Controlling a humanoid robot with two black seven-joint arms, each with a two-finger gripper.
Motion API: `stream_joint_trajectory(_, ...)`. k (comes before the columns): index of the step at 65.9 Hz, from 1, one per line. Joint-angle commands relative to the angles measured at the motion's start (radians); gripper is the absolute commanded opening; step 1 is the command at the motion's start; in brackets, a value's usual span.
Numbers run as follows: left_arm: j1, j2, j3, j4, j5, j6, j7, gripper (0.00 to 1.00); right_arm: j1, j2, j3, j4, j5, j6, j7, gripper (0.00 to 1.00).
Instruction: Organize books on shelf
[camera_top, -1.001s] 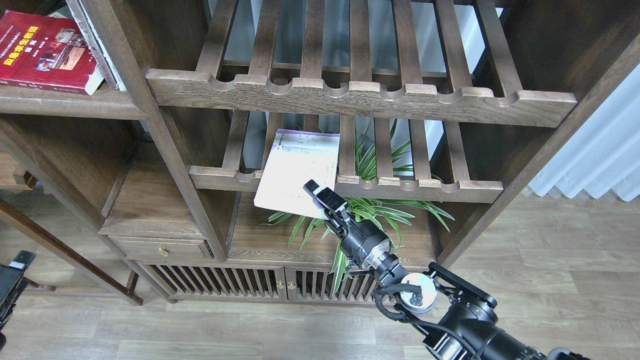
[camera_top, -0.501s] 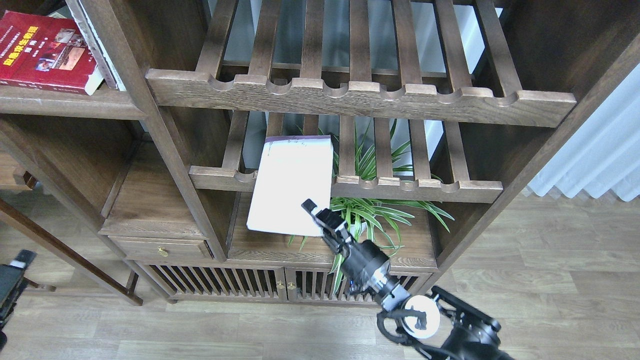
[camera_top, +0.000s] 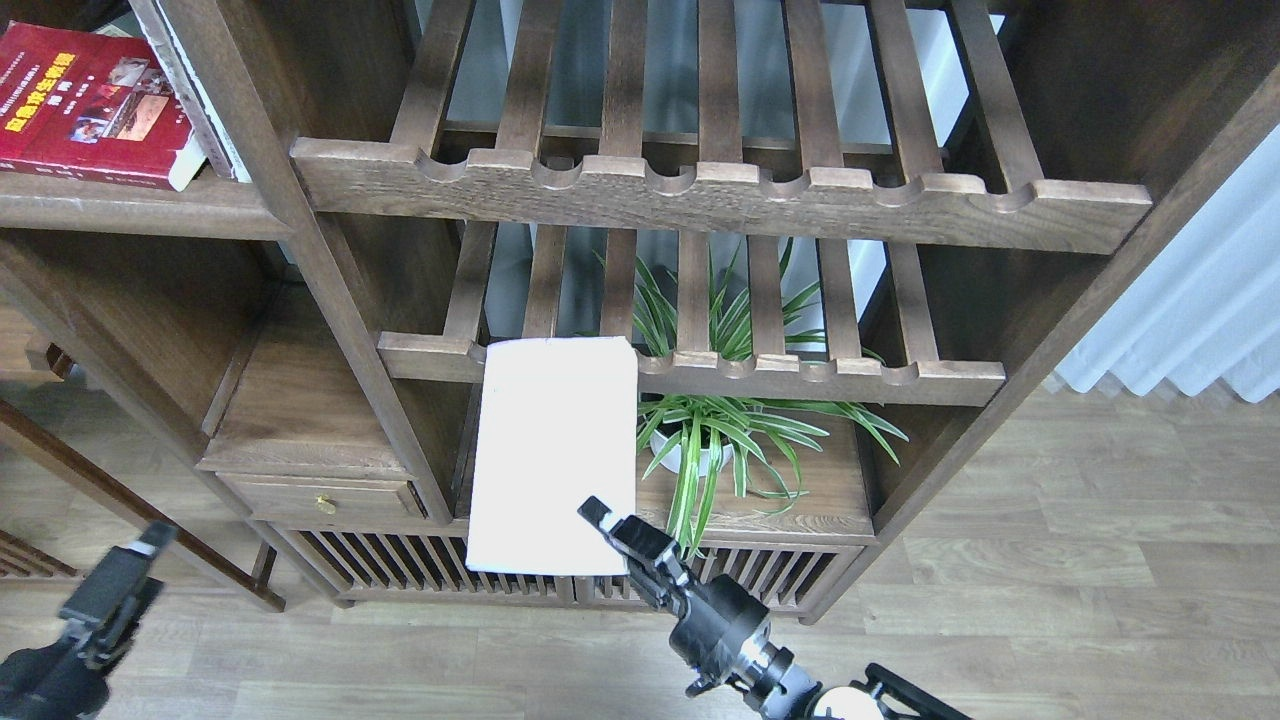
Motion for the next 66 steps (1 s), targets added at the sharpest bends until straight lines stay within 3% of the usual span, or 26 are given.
stream_joint_trajectory(1,-0.031,0.002,0.067,-0.001,-0.018,0.0,0.0,1.0,-0.02,0.0,-0.003,0.0,-0.007,0.001,-0.019,0.05)
stream_joint_trajectory(16,-0.079,-0.016,0.174,-0.002,-0.019,0.0,-0.002,1.0,-0.031,0.0,-0.009,0.017,-0.007,0.001,-0.046,0.05)
stream_joint_trajectory(66,-0.157,-0.186,0.332,0.013,-0.013,0.0,0.001,0.98,-0.042,0.0,-0.077,0.033,-0.015,0.001,-0.091,0.06)
